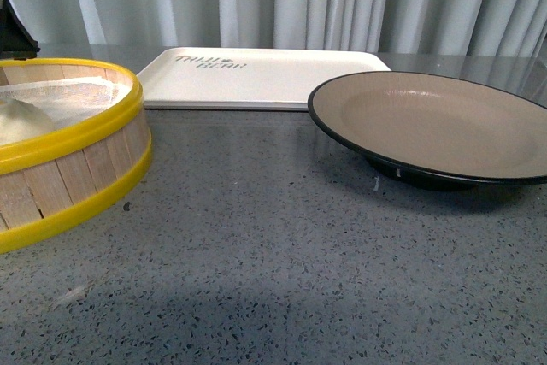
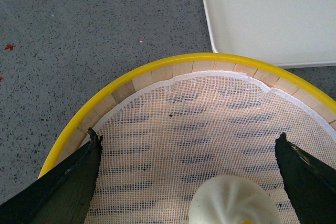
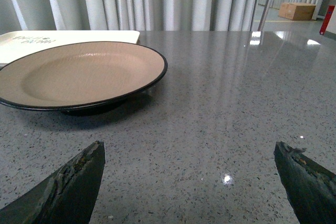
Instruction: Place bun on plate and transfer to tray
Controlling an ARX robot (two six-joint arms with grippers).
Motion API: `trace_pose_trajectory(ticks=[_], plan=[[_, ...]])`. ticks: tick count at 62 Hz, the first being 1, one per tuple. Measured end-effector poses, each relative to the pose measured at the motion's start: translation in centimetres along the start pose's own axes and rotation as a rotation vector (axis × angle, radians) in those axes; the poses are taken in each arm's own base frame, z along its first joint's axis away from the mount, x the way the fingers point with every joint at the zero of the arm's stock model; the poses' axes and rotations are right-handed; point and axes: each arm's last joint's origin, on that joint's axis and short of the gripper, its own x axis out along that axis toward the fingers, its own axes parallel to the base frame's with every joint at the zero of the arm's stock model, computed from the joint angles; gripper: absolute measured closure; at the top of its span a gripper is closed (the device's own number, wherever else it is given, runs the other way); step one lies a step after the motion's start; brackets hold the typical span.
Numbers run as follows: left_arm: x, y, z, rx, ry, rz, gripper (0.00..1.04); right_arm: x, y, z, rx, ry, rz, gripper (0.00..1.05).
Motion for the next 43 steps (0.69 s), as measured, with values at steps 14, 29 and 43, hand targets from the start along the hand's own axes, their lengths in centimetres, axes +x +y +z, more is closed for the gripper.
trace_pose_trajectory(ticks=[14, 29, 43], plan=[[-2.0, 0.8, 0.4, 0.023, -0.002, -0.045, 0.07, 0.0, 0.0, 0.0, 0.000, 0.000, 0.000, 0.08], [-2.1, 0.0, -0.6, 0.058, 0.025, -0.082, 0.07, 0.0, 0.0, 0.0, 0.000, 0.000, 0.000, 0.08], [-1.8, -0.7, -1.1, 0.085, 0.044, -0.091, 0.07, 0.0, 0.0, 0.0, 0.000, 0.000, 0.000, 0.08]])
